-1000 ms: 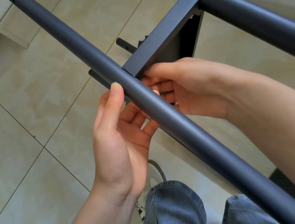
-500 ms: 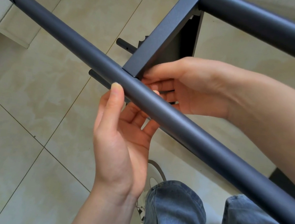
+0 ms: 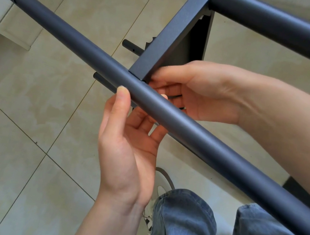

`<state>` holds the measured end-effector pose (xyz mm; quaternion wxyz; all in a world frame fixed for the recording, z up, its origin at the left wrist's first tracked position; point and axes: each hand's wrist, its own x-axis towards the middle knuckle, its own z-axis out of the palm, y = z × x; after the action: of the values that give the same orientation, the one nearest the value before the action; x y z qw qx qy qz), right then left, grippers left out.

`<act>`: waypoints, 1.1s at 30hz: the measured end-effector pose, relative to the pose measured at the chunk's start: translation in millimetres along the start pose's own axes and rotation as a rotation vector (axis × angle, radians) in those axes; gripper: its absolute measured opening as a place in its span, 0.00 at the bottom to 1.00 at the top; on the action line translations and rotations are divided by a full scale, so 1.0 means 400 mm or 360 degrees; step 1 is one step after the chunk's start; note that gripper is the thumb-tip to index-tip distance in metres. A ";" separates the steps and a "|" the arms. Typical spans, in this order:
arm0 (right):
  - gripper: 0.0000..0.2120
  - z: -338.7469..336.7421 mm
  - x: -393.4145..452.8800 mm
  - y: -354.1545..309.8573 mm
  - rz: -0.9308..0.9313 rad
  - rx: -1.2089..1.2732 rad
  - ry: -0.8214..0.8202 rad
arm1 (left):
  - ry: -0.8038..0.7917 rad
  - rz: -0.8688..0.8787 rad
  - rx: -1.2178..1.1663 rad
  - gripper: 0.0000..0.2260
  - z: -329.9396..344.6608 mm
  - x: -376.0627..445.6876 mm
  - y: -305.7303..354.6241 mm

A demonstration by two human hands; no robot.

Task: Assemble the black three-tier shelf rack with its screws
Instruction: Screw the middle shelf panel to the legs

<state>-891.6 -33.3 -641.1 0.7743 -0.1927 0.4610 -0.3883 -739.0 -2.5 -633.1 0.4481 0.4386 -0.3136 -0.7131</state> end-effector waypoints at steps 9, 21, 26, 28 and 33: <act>0.12 -0.008 -0.006 -0.011 -0.0064 0.0105 -0.0097 | -0.0015 0.0010 0.0006 0.14 0.003 0.000 0.003; 0.07 0.009 -0.004 -0.009 -0.0049 -0.0072 0.0048 | -0.0012 0.0007 0.0000 0.14 0.003 0.001 0.002; 0.06 0.007 -0.011 -0.014 -0.0080 -0.0063 0.0003 | -0.0011 -0.0001 -0.0010 0.15 0.002 0.001 0.001; 0.05 0.001 -0.014 -0.016 -0.0110 -0.0028 -0.0021 | -0.0014 -0.0001 -0.0010 0.16 0.001 0.001 0.000; 0.08 0.000 -0.013 -0.015 -0.0113 -0.0046 -0.0027 | -0.0018 0.0004 -0.0013 0.15 0.002 0.002 -0.001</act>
<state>-895.7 -32.8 -634.2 0.7610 -0.2232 0.4529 -0.4073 -740.0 -2.9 -633.3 0.4492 0.4324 -0.3137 -0.7162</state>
